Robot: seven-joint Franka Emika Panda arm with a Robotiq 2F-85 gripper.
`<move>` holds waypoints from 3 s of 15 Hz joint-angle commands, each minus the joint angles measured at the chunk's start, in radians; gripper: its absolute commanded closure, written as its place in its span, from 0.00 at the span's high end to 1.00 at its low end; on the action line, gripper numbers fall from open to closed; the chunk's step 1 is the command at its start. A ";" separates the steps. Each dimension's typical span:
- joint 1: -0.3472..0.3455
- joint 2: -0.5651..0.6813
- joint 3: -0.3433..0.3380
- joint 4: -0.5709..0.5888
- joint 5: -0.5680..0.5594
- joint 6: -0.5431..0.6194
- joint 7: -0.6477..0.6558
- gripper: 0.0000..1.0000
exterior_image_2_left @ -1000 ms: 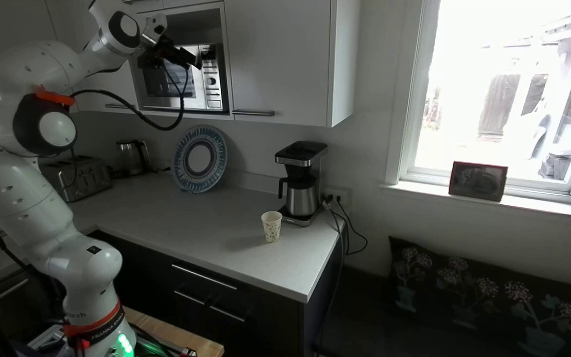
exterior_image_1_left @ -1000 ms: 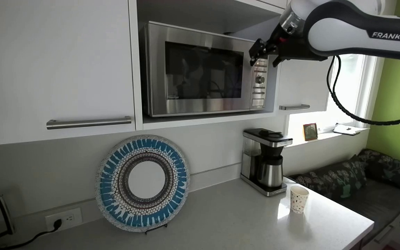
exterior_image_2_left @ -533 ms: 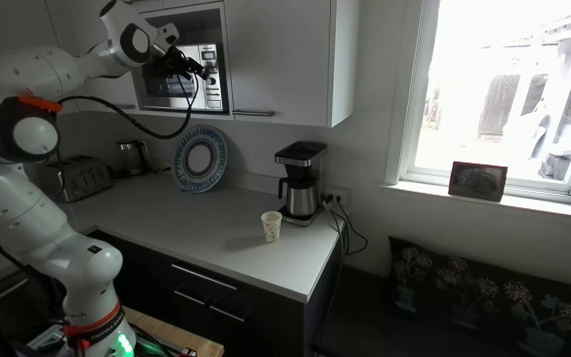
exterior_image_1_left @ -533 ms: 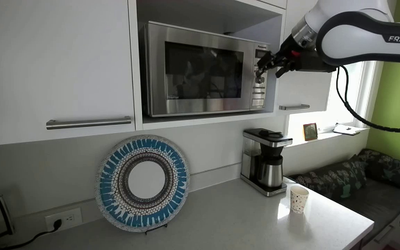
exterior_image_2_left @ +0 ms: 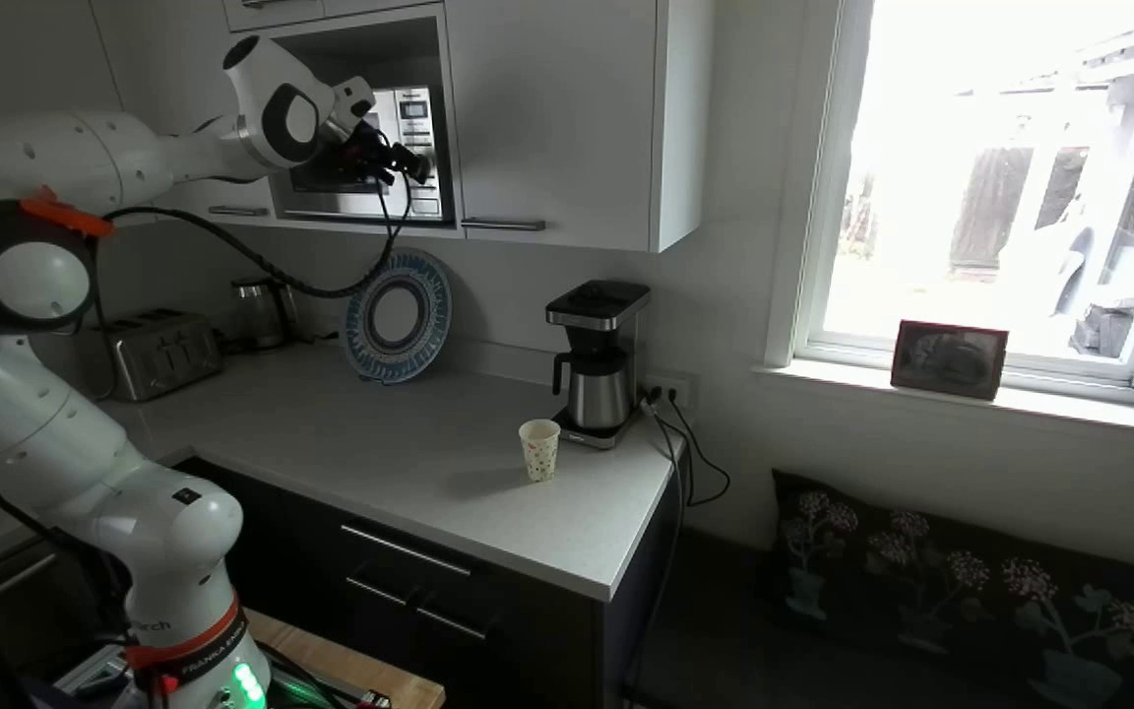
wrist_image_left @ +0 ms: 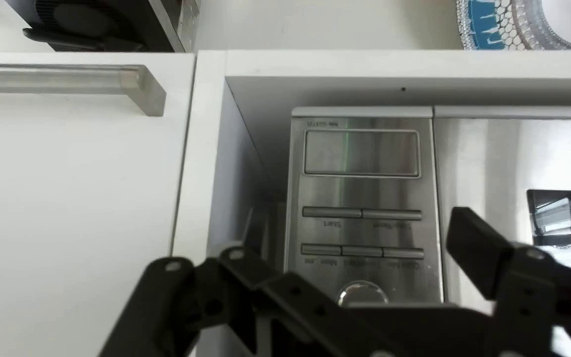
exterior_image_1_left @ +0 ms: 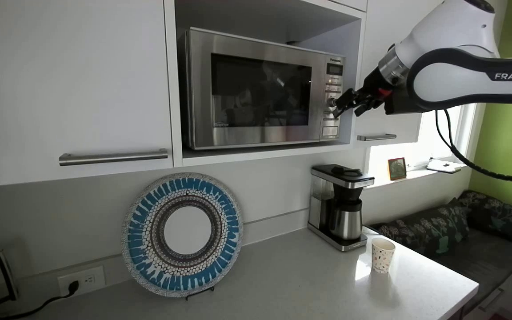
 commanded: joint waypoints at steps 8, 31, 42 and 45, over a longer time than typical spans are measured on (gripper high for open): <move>-0.036 -0.044 -0.007 -0.122 0.087 0.139 -0.005 0.06; -0.048 -0.004 -0.013 -0.089 0.122 0.156 -0.039 0.00; -0.029 0.040 -0.022 -0.060 0.154 0.189 -0.068 0.00; -0.028 0.051 -0.021 -0.055 0.156 0.196 -0.072 0.00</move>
